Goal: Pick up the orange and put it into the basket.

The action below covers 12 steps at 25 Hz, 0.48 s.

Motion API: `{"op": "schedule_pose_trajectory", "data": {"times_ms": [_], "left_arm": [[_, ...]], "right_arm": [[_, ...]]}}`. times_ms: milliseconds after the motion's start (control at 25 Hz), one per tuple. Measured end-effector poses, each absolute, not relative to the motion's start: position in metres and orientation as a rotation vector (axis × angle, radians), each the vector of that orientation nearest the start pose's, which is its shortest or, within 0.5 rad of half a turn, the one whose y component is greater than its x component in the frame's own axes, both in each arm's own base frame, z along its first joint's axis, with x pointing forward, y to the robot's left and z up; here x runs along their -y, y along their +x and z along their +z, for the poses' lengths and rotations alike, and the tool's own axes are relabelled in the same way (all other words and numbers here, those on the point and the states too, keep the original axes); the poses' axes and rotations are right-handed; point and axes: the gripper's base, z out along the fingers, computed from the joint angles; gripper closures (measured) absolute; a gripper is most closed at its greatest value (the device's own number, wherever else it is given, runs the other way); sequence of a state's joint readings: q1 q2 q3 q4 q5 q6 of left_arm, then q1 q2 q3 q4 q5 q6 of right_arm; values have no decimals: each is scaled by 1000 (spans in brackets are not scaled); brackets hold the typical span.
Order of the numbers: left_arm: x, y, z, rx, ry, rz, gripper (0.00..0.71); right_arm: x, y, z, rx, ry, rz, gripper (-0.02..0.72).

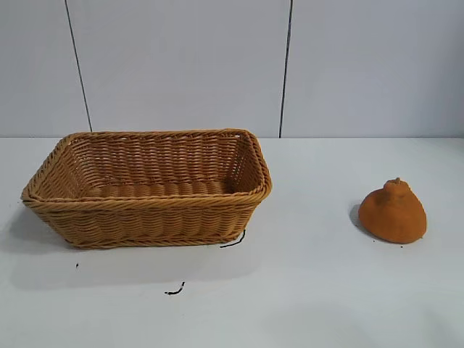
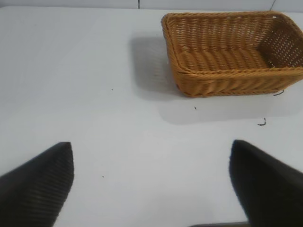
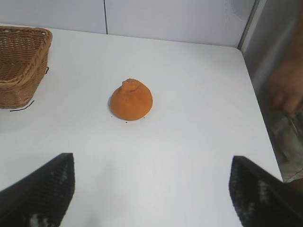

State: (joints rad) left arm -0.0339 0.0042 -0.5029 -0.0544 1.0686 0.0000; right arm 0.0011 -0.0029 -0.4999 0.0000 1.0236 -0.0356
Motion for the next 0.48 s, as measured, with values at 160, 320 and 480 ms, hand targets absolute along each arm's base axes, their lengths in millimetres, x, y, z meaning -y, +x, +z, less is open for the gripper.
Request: {"op": "schedule_pose_trajectory", "data": {"times_ms": [160, 320, 480], "left_arm": [[4, -5, 278, -2053, 38, -86, 71], [4, -5, 278, -2053, 38, -86, 71], [4, -5, 277, -2055, 38, -86, 71]], "right_arm": [[0, -4, 280, -2004, -37, -22, 69], [0, 1, 281, -2039, -37, -22, 69], [0, 29, 292, -2220, -41, -19, 69]]}}
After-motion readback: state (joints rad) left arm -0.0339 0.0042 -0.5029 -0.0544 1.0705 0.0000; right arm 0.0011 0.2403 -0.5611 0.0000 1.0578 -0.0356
